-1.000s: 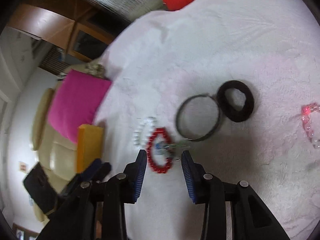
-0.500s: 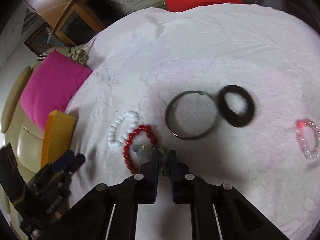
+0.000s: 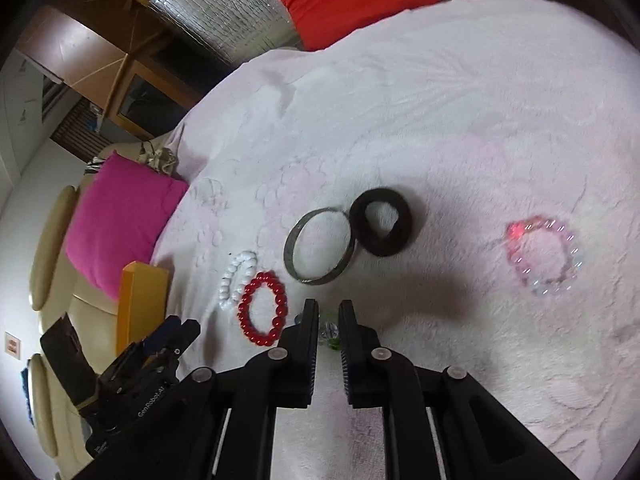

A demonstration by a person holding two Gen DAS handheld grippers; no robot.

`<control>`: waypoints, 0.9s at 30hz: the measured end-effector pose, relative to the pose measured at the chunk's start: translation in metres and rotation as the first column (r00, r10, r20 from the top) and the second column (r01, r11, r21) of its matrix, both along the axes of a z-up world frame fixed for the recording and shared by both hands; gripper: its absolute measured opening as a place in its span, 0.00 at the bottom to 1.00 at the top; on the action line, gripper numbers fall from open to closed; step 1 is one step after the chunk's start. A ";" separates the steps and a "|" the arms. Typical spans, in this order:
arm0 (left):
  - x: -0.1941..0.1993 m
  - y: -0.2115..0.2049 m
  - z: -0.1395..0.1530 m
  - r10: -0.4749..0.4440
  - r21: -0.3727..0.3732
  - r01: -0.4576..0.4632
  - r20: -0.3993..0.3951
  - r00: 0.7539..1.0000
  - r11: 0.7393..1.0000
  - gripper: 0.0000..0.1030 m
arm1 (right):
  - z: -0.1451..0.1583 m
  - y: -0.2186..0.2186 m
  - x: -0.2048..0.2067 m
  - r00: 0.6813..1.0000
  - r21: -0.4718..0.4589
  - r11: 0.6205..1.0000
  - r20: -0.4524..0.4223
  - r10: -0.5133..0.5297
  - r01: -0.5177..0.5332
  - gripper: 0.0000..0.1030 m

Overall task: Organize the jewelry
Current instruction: 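Grasp the clear crystal bracelet with the right tool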

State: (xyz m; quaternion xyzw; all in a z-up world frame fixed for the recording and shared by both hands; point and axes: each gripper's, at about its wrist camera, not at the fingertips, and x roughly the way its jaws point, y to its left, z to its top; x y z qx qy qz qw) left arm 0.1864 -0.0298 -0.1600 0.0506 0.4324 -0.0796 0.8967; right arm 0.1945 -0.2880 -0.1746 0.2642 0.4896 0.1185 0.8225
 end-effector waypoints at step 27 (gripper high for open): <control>-0.010 -0.034 0.001 -0.210 -0.144 0.202 -0.047 0.976 0.969 0.43 | -0.016 0.011 0.008 0.999 -0.174 0.985 -0.032 0.003 -0.009 0.11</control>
